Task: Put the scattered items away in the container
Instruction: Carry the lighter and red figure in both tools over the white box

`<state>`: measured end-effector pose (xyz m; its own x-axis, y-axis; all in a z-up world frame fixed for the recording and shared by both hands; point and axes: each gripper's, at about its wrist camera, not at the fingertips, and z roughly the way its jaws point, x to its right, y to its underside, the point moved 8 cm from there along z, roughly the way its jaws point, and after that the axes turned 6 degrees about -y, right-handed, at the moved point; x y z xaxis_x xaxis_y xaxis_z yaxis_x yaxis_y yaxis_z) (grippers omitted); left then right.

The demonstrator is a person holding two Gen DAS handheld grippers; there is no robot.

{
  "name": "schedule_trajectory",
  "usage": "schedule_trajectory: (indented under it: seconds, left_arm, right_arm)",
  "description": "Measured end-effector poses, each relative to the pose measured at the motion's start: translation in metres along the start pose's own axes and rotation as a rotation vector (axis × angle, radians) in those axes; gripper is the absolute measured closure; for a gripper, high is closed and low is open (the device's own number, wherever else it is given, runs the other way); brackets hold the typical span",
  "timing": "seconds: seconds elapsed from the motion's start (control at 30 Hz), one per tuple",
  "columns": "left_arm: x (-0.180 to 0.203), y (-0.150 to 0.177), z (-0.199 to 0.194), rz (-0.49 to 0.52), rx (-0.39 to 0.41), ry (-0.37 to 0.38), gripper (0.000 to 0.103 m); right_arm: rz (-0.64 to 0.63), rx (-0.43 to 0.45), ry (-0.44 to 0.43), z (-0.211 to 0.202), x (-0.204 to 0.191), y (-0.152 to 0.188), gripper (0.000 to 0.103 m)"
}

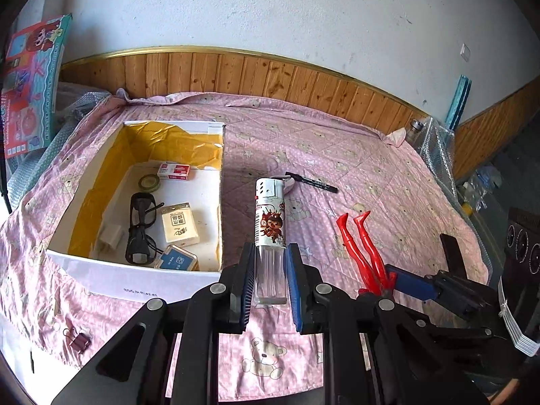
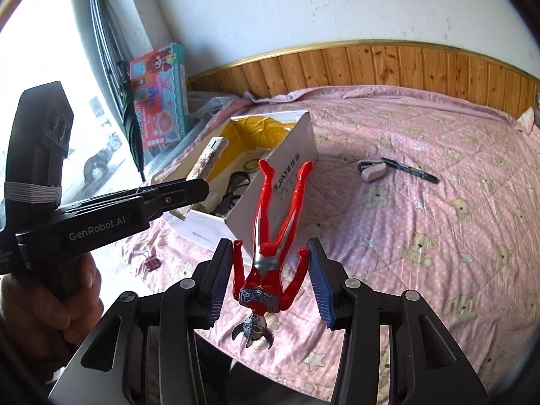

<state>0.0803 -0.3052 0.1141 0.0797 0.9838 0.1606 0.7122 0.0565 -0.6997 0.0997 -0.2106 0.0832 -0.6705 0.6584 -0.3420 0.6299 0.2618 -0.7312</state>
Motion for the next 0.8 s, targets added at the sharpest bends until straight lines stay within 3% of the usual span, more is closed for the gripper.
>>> schedule_trajectory:
  seconds: [0.27,0.8]
  left_arm:
    - [-0.038,-0.011,-0.013,-0.075,0.029,-0.009,0.084]
    - [-0.125,-0.045,-0.015,-0.194,0.076,-0.098,0.084]
  right_arm:
    - [-0.047,0.008,-0.027,0.006,-0.025,-0.019,0.056]
    - [-0.143,0.026,-0.104,0.038,-0.069,-0.077,0.056]
